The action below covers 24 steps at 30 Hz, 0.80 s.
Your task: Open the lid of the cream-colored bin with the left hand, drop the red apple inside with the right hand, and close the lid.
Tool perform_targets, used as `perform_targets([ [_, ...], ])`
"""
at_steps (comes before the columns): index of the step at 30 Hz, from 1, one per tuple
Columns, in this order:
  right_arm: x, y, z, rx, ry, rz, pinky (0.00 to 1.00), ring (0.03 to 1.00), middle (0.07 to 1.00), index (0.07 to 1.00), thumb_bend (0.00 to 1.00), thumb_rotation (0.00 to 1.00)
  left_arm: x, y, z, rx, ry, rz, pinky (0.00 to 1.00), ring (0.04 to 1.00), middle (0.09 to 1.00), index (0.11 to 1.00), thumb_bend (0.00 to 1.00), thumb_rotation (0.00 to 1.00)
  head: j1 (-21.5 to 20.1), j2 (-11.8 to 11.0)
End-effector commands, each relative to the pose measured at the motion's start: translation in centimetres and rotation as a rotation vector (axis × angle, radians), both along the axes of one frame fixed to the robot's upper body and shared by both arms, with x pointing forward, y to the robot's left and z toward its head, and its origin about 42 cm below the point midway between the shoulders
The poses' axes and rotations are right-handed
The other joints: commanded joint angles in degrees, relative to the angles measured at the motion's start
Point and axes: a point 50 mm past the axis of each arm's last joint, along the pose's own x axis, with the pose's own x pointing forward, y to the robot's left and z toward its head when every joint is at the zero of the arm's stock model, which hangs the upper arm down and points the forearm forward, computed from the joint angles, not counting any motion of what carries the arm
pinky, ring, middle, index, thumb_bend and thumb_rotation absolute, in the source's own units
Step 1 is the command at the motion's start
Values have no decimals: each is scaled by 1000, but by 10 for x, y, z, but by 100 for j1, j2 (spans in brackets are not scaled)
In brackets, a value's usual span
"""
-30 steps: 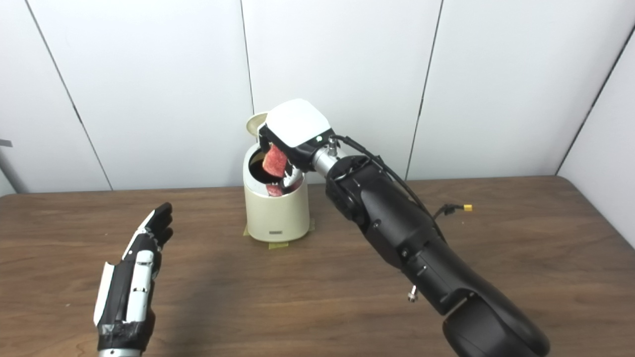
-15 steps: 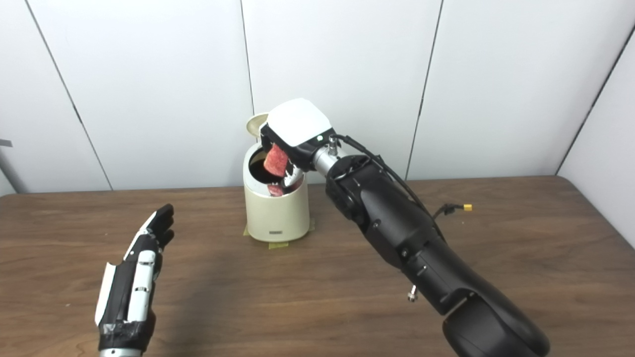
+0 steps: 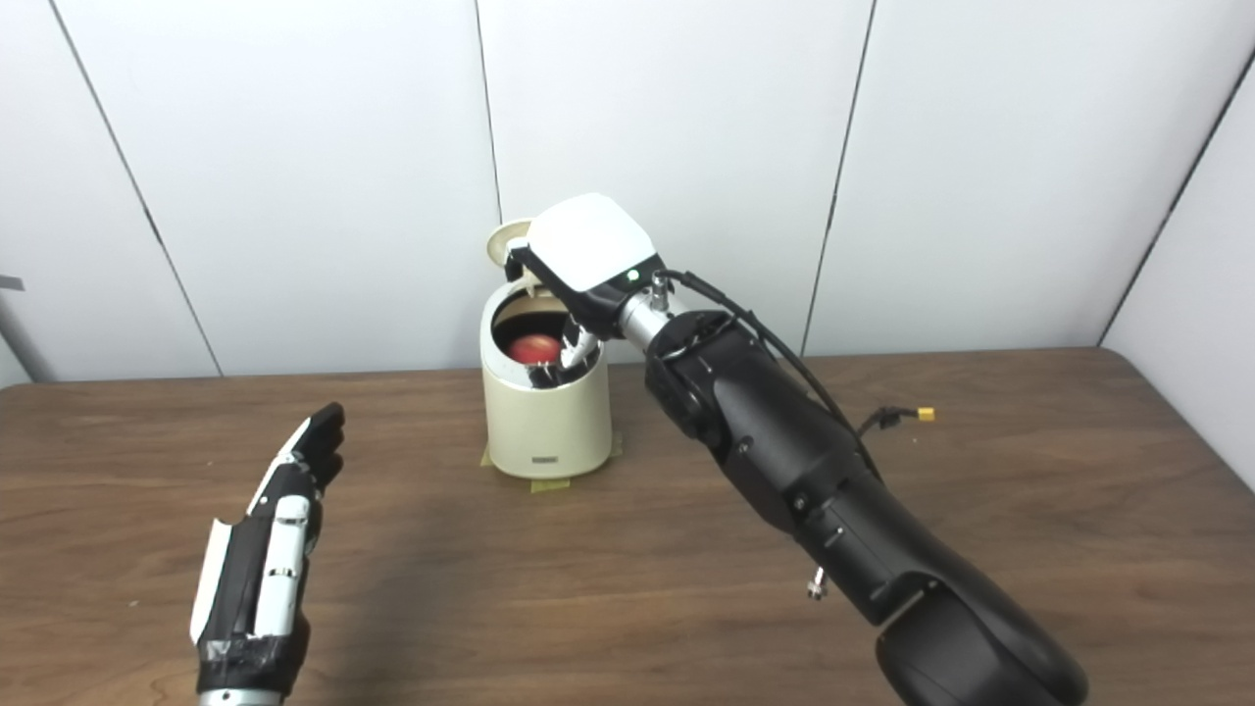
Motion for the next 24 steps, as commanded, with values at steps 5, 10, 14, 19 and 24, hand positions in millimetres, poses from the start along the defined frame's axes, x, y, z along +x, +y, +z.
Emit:
perform_targets([
  [5,4,-2,20,13,-84,9,460,609,774,748,1000,152,-6,-2,7,2,-41,3,960,964,944,901,210,936,-1,4],
  [10,4,-2,20,9,-81,11,463,606,766,740,1000,158,-6,-2,8,9,-40,0,973,970,949,905,217,944,-1,9],
  [14,3,-4,19,37,-103,44,448,581,726,693,1000,179,-6,-1,8,13,-42,2,976,970,951,905,205,955,-7,19],
  [19,-2,-11,15,167,-253,146,316,393,487,471,816,232,-6,1,8,14,-39,2,980,973,952,906,214,955,-11,17],
  [24,-11,-17,14,263,-354,130,189,272,359,471,523,156,-3,5,8,8,-46,12,960,964,946,903,216,929,-66,0],
])
